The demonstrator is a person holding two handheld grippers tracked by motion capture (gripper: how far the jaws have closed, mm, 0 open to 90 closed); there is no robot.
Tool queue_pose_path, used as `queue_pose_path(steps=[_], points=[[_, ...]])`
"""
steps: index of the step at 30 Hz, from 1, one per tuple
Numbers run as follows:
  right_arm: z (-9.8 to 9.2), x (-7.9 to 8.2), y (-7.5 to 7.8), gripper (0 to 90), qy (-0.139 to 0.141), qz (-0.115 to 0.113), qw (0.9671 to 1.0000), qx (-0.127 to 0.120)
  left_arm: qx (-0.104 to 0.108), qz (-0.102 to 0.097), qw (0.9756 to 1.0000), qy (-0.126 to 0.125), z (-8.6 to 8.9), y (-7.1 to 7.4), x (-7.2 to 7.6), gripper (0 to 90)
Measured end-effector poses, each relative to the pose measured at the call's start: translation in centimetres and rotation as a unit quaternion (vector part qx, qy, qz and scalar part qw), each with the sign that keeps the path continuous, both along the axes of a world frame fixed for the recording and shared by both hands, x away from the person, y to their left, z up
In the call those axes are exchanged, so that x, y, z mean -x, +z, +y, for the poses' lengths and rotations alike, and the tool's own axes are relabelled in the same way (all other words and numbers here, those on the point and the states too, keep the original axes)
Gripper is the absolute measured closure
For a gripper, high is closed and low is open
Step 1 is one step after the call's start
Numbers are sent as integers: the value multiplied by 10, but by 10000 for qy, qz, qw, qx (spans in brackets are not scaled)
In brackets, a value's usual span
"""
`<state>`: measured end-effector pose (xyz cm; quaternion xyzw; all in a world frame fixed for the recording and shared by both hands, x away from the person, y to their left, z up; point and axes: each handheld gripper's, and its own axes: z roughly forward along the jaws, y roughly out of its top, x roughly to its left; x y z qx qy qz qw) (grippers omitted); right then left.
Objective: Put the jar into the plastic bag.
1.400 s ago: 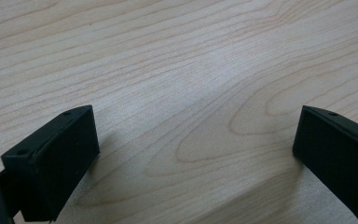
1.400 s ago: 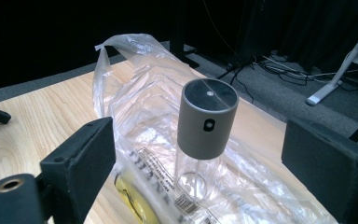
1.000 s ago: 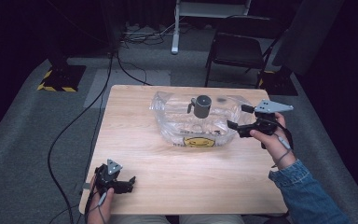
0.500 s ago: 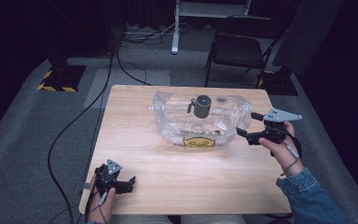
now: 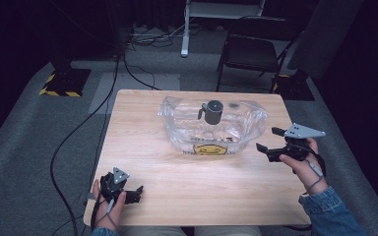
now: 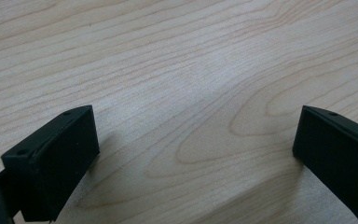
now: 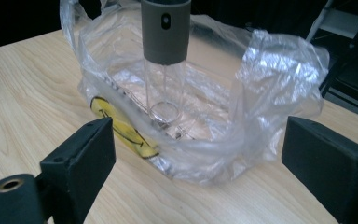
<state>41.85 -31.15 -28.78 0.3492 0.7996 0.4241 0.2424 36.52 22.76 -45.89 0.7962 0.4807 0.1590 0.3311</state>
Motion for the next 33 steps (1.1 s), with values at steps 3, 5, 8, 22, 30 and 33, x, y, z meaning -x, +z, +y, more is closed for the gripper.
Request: queue_pose_path(steps=[3,5,8,22,30,33], points=[[-5,4,-3,101,-57,30,10000,8,-3,4,10000,2,0,0,0,1],[-8,6,-5,102,-90,55,9999,7,-9,3,10000,-7,0,0,-1,1],[-13,11,-9,102,-137,100,9999,16,-8,2,10000,-6,0,0,-1,1],[-37,29,-24,108,-386,216,9990,27,-8,2,10000,-6,0,0,-1,1],[-49,36,-33,109,-516,303,9982,20,-8,2,10000,-6,0,0,-1,1],[-53,38,-36,110,-562,326,9979,27,-7,1,10000,-5,0,0,-1,1]])
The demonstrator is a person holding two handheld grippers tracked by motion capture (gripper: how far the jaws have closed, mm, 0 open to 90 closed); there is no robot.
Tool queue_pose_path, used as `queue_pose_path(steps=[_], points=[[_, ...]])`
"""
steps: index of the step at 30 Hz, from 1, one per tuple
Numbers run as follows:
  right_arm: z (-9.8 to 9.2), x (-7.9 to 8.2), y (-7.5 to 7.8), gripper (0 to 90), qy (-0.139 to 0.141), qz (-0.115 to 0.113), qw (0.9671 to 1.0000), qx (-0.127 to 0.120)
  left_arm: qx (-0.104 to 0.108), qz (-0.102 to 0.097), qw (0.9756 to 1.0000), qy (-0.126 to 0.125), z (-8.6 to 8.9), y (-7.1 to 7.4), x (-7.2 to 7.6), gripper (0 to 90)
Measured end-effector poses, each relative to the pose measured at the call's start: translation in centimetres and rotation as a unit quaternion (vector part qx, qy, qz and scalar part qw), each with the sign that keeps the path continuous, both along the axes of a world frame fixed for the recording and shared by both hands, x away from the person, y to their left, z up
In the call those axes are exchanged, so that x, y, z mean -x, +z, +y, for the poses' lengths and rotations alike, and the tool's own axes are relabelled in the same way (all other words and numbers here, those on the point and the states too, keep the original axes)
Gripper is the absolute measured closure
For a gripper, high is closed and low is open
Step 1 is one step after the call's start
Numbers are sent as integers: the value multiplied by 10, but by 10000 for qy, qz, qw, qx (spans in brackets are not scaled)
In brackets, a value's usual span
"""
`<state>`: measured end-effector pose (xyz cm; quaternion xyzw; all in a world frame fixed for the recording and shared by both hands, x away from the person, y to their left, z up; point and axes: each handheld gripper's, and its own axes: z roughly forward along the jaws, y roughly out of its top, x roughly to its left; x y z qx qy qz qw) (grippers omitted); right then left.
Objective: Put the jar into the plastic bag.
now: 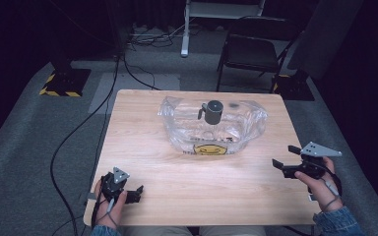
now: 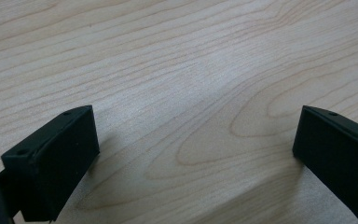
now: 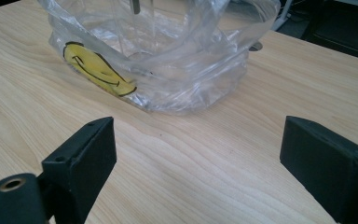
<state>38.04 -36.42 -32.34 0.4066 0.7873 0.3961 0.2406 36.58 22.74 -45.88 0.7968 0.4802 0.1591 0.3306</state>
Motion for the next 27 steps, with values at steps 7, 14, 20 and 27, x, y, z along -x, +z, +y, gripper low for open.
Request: queue_pose_path(steps=[7,14,20,27], points=[[-9,4,-8,113,-78,65,9999,38,-1,0,10000,-1,0,0,0,1],[-17,9,-17,114,-179,166,9997,77,-1,0,10000,-1,0,0,0,1],[-23,13,-26,114,-274,244,9993,101,-1,0,10000,-1,0,0,0,1],[-27,16,-38,113,-368,355,9986,146,0,-1,10000,0,0,0,0,1]])
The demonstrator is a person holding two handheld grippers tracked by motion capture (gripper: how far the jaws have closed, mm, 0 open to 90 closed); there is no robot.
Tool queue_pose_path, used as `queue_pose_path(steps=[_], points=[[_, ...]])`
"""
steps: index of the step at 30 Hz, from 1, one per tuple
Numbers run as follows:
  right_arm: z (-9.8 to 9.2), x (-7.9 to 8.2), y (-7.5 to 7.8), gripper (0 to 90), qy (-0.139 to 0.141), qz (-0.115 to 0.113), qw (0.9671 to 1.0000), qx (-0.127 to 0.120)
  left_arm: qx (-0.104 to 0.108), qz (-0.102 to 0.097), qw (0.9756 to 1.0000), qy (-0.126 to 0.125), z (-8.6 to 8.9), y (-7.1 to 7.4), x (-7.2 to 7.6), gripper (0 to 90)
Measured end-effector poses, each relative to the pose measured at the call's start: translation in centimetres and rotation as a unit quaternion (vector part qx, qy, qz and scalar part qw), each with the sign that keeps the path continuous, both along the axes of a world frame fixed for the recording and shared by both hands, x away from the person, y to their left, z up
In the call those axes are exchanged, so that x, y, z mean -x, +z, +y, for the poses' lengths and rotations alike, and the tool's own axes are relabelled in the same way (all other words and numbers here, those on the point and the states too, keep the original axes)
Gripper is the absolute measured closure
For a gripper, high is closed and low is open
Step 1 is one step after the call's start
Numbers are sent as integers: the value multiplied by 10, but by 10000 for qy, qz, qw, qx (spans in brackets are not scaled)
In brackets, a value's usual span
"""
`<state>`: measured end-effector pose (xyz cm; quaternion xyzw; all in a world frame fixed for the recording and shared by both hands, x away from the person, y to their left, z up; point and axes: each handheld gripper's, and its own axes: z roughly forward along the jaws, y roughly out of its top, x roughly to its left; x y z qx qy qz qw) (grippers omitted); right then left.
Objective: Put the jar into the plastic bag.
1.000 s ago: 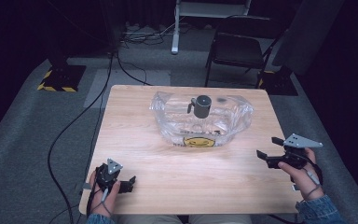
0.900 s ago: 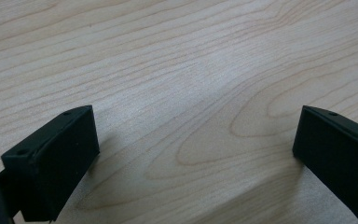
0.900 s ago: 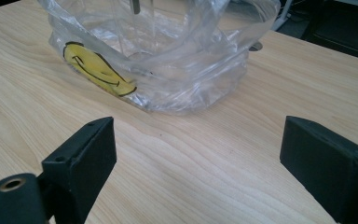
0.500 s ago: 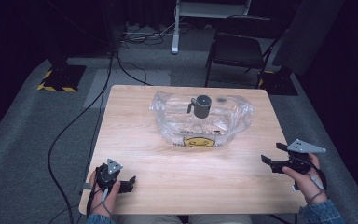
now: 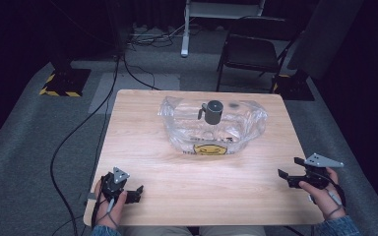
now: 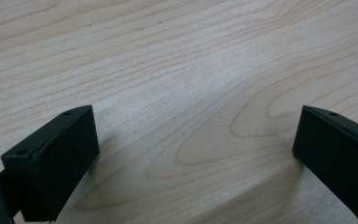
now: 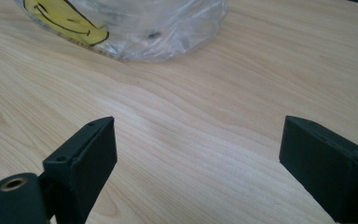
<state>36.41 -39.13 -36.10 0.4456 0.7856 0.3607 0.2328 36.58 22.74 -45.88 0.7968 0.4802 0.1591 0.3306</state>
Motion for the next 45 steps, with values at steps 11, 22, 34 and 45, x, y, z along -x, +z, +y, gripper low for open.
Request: queue_pose_path(steps=[11,22,34,45], points=[[-4,4,-17,112,-125,137,9998,98,0,-2,10000,0,0,0,0,1],[-7,8,-32,111,-209,261,9993,149,-3,-3,10000,-6,0,0,0,1],[-12,14,-48,106,-299,423,9985,199,-2,-3,10000,-5,0,0,0,1],[-14,19,-65,78,-361,563,9973,304,-4,-4,10000,-6,0,0,0,1]])
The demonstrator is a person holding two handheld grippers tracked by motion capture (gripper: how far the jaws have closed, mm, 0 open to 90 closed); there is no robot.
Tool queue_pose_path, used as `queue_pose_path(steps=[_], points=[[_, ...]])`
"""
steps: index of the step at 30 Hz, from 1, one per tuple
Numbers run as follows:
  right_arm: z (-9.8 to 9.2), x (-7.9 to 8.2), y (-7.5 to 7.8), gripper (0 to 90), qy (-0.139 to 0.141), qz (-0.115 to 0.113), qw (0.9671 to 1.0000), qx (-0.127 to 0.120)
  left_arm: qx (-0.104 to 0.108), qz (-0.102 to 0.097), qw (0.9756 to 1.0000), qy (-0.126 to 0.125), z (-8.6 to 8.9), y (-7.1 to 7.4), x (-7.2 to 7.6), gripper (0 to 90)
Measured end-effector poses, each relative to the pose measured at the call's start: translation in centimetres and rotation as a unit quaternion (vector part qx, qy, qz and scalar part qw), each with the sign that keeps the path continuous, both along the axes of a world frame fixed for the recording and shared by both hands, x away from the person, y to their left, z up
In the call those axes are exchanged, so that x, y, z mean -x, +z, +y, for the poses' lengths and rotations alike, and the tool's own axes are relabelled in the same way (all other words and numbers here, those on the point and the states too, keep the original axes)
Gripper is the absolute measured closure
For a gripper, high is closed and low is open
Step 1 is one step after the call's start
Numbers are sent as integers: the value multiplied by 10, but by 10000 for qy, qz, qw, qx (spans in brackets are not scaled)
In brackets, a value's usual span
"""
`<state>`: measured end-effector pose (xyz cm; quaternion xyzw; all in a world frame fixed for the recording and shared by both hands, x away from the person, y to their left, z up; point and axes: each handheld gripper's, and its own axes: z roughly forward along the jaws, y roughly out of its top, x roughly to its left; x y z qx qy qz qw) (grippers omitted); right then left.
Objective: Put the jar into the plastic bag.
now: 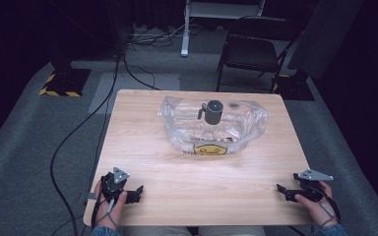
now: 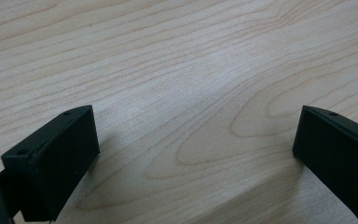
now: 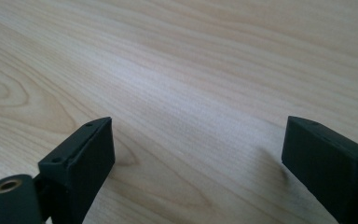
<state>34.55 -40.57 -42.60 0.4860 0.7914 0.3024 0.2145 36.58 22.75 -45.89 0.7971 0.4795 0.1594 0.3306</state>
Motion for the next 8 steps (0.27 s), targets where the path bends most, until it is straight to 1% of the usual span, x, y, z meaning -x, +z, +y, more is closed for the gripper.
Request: queue_pose_path(steps=[1,8], points=[[0,0,-1,69,-33,12,10000,-62,2,2,10000,5,0,0,0,1],[0,1,-1,55,0,18,10000,-52,3,0,10000,9,0,0,0,1]])
